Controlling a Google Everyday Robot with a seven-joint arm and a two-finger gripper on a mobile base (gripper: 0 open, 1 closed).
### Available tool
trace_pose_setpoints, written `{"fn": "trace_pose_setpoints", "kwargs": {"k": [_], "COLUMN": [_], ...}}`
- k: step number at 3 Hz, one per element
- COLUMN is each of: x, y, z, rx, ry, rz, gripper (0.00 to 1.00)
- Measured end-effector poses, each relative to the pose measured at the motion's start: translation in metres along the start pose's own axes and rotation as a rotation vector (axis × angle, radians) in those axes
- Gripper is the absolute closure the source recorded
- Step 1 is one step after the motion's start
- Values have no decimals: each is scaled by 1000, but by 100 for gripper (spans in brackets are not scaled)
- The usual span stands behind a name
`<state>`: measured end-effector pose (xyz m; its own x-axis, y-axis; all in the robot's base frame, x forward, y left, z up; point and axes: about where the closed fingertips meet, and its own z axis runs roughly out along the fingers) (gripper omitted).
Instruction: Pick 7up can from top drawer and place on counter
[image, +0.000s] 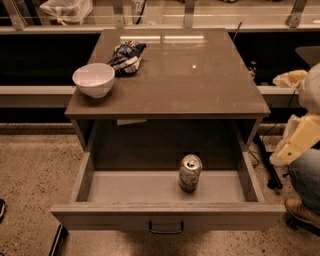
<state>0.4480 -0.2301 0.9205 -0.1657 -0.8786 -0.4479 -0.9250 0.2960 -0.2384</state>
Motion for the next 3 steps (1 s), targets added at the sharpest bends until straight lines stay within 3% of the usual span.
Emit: {"fn": "trace_pose_setpoints", "kwargs": {"k": [1, 2, 3], "x": [24, 31, 31], "y": [6, 0, 2], "z": [39, 52, 58], "rx": [42, 114, 119], "ry": [-191, -372, -399], "rz": [27, 26, -5], "gripper": [0, 0, 0]}}
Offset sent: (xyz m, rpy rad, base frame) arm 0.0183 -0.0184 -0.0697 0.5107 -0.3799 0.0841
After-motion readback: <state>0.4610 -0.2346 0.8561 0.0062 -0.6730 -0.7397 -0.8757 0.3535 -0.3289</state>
